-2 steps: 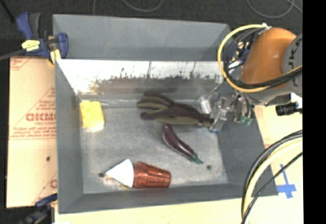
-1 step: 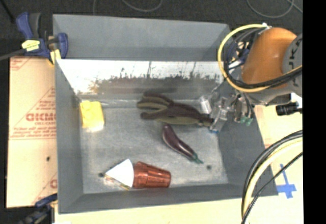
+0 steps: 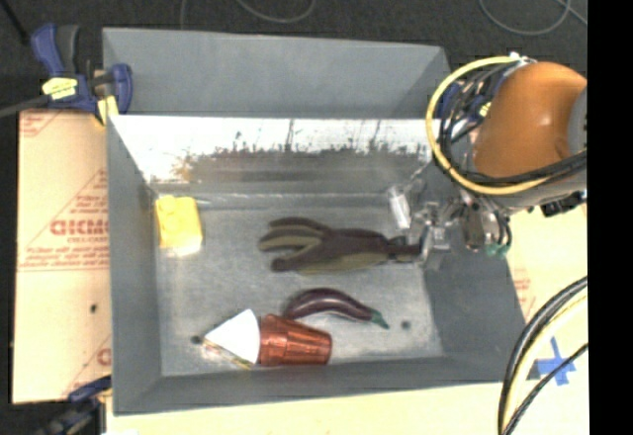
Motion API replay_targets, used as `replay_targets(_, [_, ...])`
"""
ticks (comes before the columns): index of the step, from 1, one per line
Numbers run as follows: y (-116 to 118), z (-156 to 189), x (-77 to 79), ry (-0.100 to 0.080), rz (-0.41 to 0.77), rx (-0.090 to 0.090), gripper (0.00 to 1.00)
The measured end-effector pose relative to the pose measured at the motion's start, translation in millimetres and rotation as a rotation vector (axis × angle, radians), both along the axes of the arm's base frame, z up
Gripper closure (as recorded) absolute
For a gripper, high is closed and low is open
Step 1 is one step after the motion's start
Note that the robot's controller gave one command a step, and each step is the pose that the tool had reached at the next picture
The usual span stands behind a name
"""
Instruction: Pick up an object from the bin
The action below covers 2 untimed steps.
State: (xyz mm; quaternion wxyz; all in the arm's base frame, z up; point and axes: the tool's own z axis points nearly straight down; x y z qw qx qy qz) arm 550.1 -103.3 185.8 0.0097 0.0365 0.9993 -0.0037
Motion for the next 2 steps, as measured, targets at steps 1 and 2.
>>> replay_targets(1, [0.0,0.0,0.0,0.000,0.001,0.000,1.00])
replay_targets(2, [0.0,0.5,0.1,0.000,0.000,0.000,1.00])
